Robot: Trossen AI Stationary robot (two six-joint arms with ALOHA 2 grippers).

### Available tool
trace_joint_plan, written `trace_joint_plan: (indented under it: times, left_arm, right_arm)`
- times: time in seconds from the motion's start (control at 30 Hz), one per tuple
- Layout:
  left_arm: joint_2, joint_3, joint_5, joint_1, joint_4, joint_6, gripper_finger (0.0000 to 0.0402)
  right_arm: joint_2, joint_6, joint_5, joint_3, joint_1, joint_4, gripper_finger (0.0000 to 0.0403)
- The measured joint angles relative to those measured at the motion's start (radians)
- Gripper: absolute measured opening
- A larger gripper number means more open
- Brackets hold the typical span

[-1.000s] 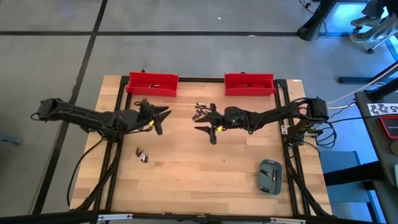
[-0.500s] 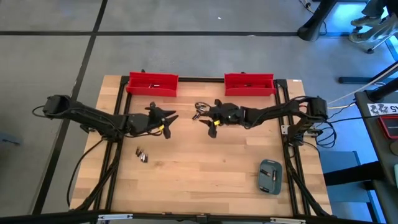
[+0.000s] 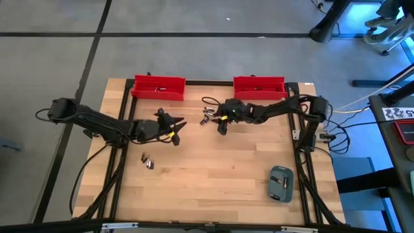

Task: Sort batteries
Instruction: Put the small silver battery into the left red bin

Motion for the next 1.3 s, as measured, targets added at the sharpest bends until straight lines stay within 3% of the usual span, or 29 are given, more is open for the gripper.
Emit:
trace_joint_plan:
  times: [0.3,0.47,0.93,1.3]
  left_arm:
    - [0.0,0.0,0.0,0.025,0.0,0.006,0.0104]
    - [0.0,0.0,0.0,0.034,0.0,-0.006,0.0104]
    - [0.0,0.0,0.0,0.032,-0.004,-0.02,0.0104]
    - [0.0,0.0,0.0,0.032,-0.01,-0.028,0.0104]
  right_arm:
    - [0.011,0.001,0.037,-0.001,0.004,0.003,0.0278]
    - [0.011,-0.013,0.038,-0.001,0.004,0.003,0.0303]
    - [0.079,-0.106,0.064,-0.001,0.004,0.075,0.0255]
    - [0.108,-0.172,0.166,-0.001,-0.01,0.067,0.0197]
